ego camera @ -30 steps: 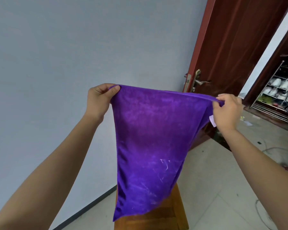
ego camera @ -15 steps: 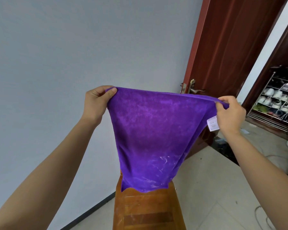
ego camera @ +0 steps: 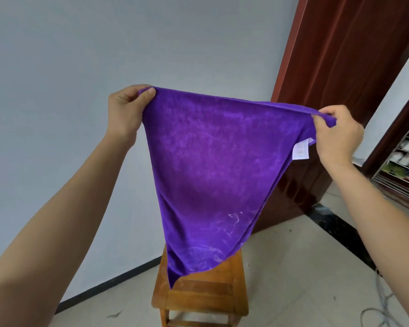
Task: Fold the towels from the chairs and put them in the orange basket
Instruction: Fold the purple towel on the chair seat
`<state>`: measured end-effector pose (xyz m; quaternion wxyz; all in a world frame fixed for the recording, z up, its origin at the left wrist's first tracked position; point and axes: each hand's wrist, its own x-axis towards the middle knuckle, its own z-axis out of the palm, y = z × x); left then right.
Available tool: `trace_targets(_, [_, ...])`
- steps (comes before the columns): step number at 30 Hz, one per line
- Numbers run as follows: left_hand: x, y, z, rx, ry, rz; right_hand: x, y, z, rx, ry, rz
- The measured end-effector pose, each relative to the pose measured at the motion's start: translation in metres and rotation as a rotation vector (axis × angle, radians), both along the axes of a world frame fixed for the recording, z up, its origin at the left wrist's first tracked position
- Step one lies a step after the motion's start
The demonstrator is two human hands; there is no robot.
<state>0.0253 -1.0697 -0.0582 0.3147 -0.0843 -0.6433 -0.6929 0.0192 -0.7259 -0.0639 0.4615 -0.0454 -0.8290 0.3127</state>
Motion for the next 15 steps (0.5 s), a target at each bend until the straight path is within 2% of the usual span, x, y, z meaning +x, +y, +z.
trace_targets(7, [-0.016,0.012,0.004,-0.098,-0.087,0.107,-0.013,0.005,-0.008,0.053,-0.066,0.003])
trace_targets(15, [-0.101,0.005,-0.082,-0.116,-0.375,0.117,-0.083,0.003,-0.087,0.12,-0.365,-0.029])
